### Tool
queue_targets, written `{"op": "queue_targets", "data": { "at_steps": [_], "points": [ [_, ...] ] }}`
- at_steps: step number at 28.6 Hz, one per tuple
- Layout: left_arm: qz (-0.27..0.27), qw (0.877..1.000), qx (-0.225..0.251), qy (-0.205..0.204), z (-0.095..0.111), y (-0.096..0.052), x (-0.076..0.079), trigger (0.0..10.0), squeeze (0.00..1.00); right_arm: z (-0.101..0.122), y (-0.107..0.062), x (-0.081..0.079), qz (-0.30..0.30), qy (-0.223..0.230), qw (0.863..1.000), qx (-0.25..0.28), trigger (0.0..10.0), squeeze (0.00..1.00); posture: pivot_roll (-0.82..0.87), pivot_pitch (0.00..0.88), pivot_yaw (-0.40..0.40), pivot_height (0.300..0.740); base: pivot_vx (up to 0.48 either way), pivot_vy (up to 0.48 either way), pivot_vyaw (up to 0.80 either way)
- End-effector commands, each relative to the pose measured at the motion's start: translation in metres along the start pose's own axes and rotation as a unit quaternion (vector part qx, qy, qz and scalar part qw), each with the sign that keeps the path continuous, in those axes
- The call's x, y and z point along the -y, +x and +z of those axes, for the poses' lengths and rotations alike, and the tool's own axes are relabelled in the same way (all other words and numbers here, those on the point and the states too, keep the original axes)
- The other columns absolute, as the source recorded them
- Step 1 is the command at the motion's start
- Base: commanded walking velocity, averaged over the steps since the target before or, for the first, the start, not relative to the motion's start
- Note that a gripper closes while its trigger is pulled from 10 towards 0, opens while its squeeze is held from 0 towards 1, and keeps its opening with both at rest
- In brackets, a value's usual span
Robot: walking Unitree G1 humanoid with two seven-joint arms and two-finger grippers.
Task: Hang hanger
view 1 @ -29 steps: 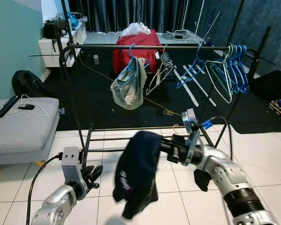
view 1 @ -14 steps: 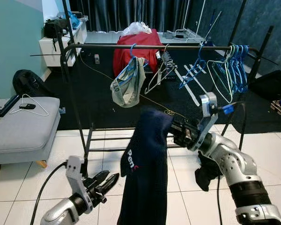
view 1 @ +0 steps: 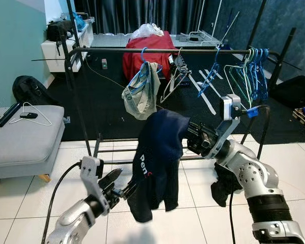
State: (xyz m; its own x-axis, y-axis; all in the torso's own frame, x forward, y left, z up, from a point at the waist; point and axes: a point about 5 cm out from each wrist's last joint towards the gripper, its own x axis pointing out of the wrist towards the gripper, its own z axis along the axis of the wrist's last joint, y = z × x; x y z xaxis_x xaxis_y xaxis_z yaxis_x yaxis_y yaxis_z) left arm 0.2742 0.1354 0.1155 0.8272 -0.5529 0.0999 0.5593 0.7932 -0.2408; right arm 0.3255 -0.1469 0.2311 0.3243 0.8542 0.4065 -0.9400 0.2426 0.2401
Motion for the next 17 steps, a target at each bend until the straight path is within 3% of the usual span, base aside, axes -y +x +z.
{"op": "queue_targets", "data": {
  "at_steps": [1,5,8,12,17],
  "points": [
    [0.010,1.000,0.005,0.015,0.000,0.004,0.001,10.0,0.00,0.013,0.005,-0.002,0.007,-0.019,1.000,0.023,0.0,0.00,0.02,0.066,-0.021,0.740,0.000,0.000,0.00],
    [0.004,1.000,0.007,0.006,0.000,0.005,0.004,10.0,0.00,0.016,0.005,0.001,-0.007,-0.027,0.999,0.031,0.0,0.00,0.02,0.065,-0.021,0.740,0.000,0.000,0.00],
    [-0.030,0.999,-0.003,-0.036,-0.002,0.000,0.012,10.0,0.00,0.023,0.007,0.009,-0.040,-0.043,0.997,0.056,0.0,0.00,0.02,0.068,-0.021,0.740,0.000,0.000,0.00],
    [-0.076,0.995,-0.016,-0.059,-0.003,-0.008,0.020,10.0,0.00,0.032,0.010,0.015,-0.075,-0.056,0.992,0.085,0.0,0.00,0.03,0.072,-0.027,0.740,0.000,0.000,0.00],
    [-0.093,0.993,-0.016,-0.064,0.000,-0.007,0.027,10.0,0.00,0.033,0.016,0.015,-0.087,-0.056,0.990,0.100,0.0,0.00,0.03,0.074,-0.034,0.740,0.000,0.000,0.00]
  ]
}}
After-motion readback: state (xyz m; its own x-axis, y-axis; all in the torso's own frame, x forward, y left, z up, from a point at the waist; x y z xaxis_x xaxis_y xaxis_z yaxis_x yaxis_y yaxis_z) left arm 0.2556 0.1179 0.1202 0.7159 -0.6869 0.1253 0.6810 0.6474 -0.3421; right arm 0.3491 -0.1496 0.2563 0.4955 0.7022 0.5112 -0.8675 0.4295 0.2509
